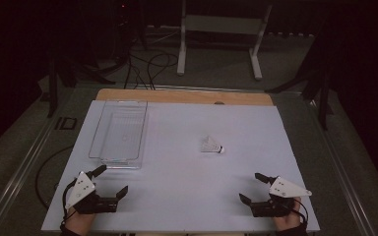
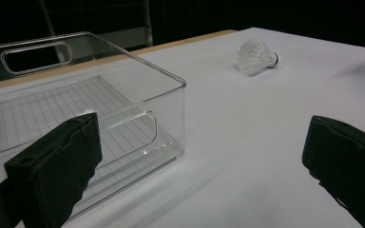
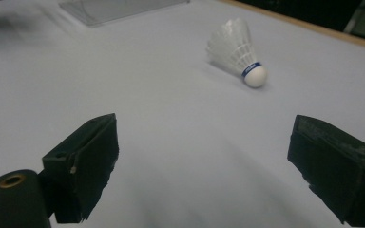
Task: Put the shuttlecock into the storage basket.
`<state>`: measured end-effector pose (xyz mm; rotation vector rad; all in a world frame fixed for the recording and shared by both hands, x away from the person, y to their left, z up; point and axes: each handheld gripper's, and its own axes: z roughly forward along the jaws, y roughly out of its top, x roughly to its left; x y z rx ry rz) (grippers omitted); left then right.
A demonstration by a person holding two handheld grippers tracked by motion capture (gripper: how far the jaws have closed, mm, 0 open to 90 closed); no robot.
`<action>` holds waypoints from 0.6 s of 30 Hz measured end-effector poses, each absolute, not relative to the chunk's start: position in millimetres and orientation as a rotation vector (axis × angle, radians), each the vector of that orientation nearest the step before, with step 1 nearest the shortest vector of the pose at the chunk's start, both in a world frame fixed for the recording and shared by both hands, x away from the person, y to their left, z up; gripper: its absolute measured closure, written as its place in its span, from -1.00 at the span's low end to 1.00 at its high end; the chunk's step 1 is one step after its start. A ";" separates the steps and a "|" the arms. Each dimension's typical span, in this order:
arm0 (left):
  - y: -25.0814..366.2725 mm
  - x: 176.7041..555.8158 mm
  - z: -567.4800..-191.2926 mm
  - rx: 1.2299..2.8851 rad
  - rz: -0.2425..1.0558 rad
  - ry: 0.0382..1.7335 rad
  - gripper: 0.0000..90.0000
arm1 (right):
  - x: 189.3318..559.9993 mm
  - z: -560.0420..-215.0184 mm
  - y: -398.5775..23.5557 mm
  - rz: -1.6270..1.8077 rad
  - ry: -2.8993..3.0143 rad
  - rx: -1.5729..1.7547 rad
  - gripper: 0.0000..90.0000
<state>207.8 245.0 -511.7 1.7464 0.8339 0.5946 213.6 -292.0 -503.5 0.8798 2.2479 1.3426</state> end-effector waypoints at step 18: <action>244.6 208.5 -512.1 1.737 0.581 0.834 -1.00 | 211.9 -501.7 -291.9 1.316 2.310 0.906 -0.79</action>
